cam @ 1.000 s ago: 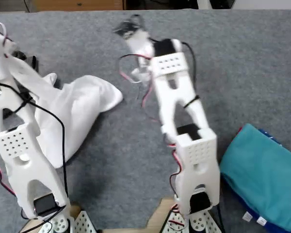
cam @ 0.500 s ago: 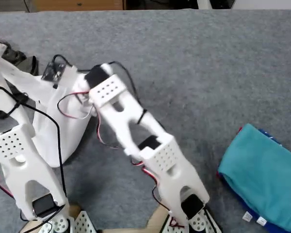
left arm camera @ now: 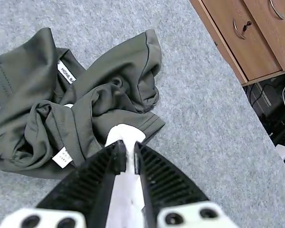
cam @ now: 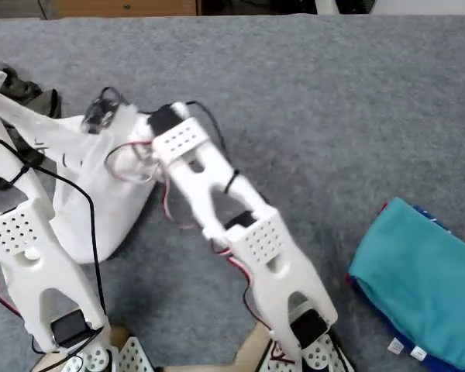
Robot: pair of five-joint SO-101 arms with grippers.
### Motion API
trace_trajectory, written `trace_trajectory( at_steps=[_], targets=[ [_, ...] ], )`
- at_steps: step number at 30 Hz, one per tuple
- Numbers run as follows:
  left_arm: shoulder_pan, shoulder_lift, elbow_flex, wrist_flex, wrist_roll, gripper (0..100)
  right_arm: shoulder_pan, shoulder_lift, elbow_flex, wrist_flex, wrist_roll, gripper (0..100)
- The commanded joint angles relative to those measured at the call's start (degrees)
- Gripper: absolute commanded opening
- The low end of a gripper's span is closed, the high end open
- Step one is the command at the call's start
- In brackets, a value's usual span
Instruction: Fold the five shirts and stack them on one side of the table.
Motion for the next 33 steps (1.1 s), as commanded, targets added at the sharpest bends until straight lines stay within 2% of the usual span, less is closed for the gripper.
trace_trajectory(
  at_steps=[1,7,11,15,21,26,28,33],
  targets=[
    [-0.44,-0.75,-2.55,-1.85,0.35,2,4.62,-0.92,-4.35,6.33,0.97,0.5],
    [-0.53,1.45,-2.81,-2.9,0.35,2,8.75,-0.92,-11.56,19.78,3.34,0.5],
    [-0.62,2.77,-2.9,-3.6,0.35,2,13.14,-2.86,-11.91,20.04,3.87,0.5],
    [-0.53,3.12,-2.55,-4.22,0.35,2,14.99,-8.4,-6.37,20.04,7.38,0.5],
    [-0.44,3.12,-2.55,-4.04,0.35,2,8.31,-14.55,-2.07,14.86,9.23,2.8],
    [-0.35,3.12,-2.55,-3.78,0.44,2,3.38,-9.45,-2.33,2.81,5.63,23.3],
    [-0.26,3.12,-2.99,-2.55,0.44,2,0.92,-6.81,-2.33,-0.44,5.71,28.4],
    [1.85,3.03,-2.9,-1.85,0.18,2,-4.18,-1.01,-3.3,-5.01,5.27,26.5]
  ],
)
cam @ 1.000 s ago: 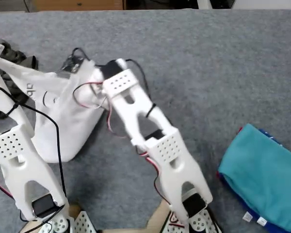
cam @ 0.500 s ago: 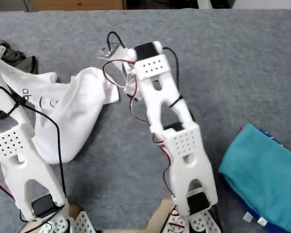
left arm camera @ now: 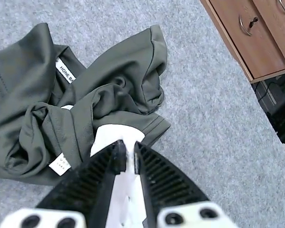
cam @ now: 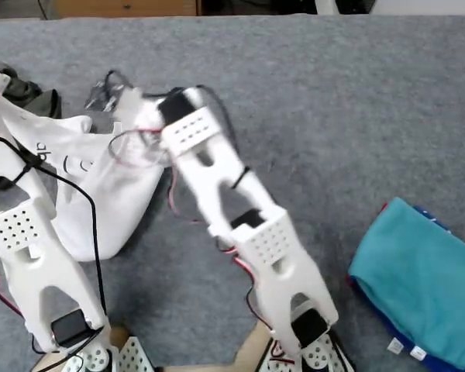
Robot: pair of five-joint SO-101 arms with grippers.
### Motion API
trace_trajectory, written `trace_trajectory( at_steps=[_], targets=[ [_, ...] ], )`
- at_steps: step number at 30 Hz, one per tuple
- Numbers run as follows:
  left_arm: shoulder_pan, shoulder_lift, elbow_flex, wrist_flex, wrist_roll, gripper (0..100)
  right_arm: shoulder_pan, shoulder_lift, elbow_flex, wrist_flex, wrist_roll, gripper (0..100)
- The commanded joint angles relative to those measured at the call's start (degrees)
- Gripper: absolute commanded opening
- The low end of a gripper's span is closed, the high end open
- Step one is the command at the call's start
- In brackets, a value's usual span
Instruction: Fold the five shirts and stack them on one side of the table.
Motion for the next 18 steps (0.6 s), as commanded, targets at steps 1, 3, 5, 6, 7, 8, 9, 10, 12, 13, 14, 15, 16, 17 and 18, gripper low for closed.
trace_trajectory(
  at_steps=[1,3,5,6,7,8,9,10,12,13,14,15,16,17,18],
  targets=[
    [2.02,-0.92,-2.46,0.7,0.0,2,-3.12,2.24,-1.54,-2.9,-0.79,25.7],
    [2.46,-0.92,-2.46,0.97,0.0,2,-3.3,4.62,-3.12,-2.73,-0.79,22.5],
    [2.64,-0.92,-2.46,1.05,0.0,2,-2.95,6.81,-5.05,-1.58,-0.79,15.1],
    [2.73,-0.92,-2.29,1.05,0.0,2,-2.24,7.87,-6.2,-0.62,-0.79,10.1],
    [2.73,-0.92,-2.29,0.97,0.0,2,-1.54,8.66,-7.34,0.7,-0.79,4.4],
    [2.73,-0.92,-2.2,0.97,0.0,2,-0.92,9.45,-8.75,2.02,-0.79,0.0],
    [2.73,-0.92,-2.2,0.97,0.0,2,-0.04,10.07,-10.15,3.6,-0.79,1.4],
    [2.73,-0.84,-2.2,0.88,0.0,2,0.75,10.33,-11.56,5.89,-0.7,1.9],
    [2.73,-0.84,-2.2,0.79,0.0,2,1.63,10.33,-15.69,11.08,-0.35,0.3],
    [2.73,-0.84,-2.2,0.7,0.0,2,1.8,10.24,-18.15,13.89,-0.35,0.5],
    [2.73,-0.84,-2.2,0.62,0.0,2,2.24,10.15,-20.7,16.7,-0.35,0.4],
    [2.64,-0.84,-2.2,0.62,0.0,2,2.51,10.15,-23.43,19.6,-0.35,0.4],
    [2.64,-0.84,-2.2,0.62,0.0,2,2.86,10.15,-26.51,22.15,-0.35,0.4],
    [2.64,-0.84,-2.2,0.62,0.0,2,3.12,10.15,-28.53,22.77,-0.79,0.4],
    [2.55,-0.84,-2.2,0.62,0.0,2,4.18,9.89,-28.88,22.77,-0.88,0.4]
  ],
)
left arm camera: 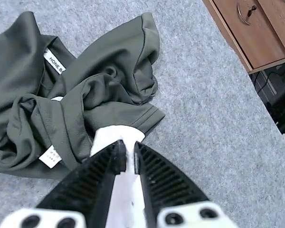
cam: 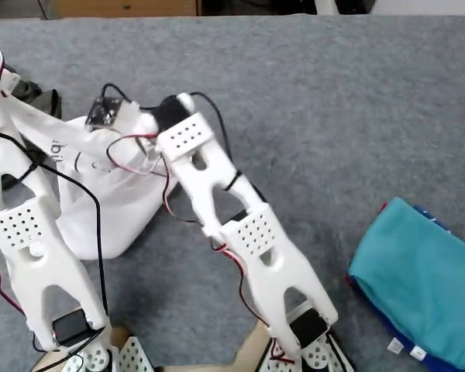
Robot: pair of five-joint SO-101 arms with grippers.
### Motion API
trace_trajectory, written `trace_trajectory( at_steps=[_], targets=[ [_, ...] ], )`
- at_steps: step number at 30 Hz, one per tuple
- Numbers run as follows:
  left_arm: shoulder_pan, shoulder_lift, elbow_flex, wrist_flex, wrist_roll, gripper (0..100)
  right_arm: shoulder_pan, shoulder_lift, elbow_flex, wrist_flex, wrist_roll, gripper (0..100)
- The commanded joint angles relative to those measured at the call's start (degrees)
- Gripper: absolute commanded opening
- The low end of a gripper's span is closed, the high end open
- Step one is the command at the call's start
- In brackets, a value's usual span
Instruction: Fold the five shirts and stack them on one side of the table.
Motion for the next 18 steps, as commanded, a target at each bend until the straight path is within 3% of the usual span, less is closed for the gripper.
trace_trajectory(
  at_steps=[1,10,15,18],
  targets=[
    [0.7,-0.84,-2.2,-0.26,0.09,2,3.56,-1.54,-6.37,2.81,-0.7,0.4],
    [0.09,0.22,-2.11,-1.23,0.09,2,7.16,-16.57,14.46,2.73,0.62,0.4],
    [-0.97,2.77,-2.2,-3.34,0.18,2,11.38,-32.13,34.24,1.05,6.77,0.4],
    [-0.62,3.12,-2.46,-3.08,0.35,2,14.29,-42.77,50.86,-5.19,11.78,0.4]
  ],
)
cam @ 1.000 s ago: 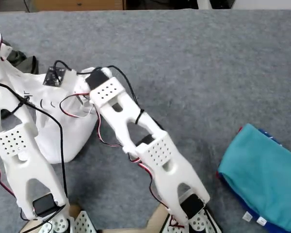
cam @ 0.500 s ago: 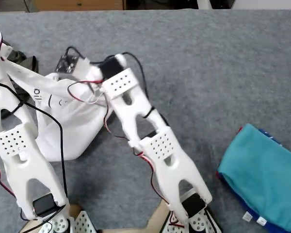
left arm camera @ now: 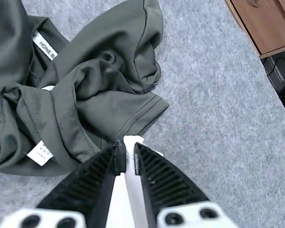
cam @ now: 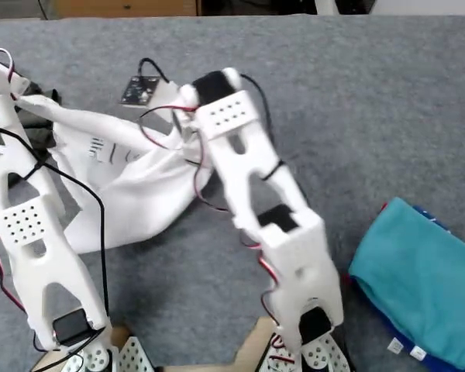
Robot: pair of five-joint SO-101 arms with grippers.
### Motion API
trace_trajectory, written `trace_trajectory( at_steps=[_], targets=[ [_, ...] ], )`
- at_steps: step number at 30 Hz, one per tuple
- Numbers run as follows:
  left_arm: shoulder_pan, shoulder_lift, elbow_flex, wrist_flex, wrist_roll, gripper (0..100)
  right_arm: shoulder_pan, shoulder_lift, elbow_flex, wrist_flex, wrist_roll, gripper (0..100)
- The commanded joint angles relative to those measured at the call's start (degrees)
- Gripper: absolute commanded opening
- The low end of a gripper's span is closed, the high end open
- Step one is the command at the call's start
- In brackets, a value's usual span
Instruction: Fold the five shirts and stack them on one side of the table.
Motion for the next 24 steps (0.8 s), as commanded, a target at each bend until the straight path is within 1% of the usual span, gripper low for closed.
trace_trajectory(
  at_steps=[1,3,6,9,10,12,13,15,17,19,20,24],
  targets=[
    [-0.44,-0.66,-2.2,-1.76,0.18,2,5.76,-16.92,21.85,-8.0,5.71,0.4],
    [0.79,-0.57,-2.11,-1.32,0.18,2,6.73,-25.27,37.14,-16.35,8.97,0.5],
    [4.31,-0.57,-2.37,1.41,0.18,2,6.81,-37.14,61.93,-32.7,12.48,1.9],
    [8.79,-0.57,-2.46,4.57,0.0,2,8.92,-46.11,82.51,-47.47,13.1,12.1],
    [9.85,-0.57,-2.46,5.54,-0.09,2,10.77,-48.4,87.43,-50.73,13.1,15.4],
    [10.99,-0.57,-2.2,6.68,-0.09,2,15.96,-51.74,93.93,-53.19,13.45,20.0],
    [11.16,-0.57,-2.2,7.21,-0.09,2,19.12,-52.88,95.69,-53.19,13.8,20.3],
    [11.34,-0.57,-2.11,8.0,-0.44,2,25.36,-55.43,97.98,-52.75,16.79,20.2],
    [11.43,-0.57,-2.11,8.0,-1.76,2,28.88,-57.45,97.45,-50.46,18.81,20.1],
    [11.87,-0.48,-1.67,8.09,-2.2,2,28.26,-58.68,93.58,-46.15,18.02,20.1],
    [11.96,-0.48,-0.7,8.09,-2.2,2,26.86,-58.77,90.77,-44.31,16.62,20.1],
    [13.19,-1.1,5.27,8.09,-2.2,2,18.77,-55.52,76.97,-37.71,8.53,20.1]
  ],
)
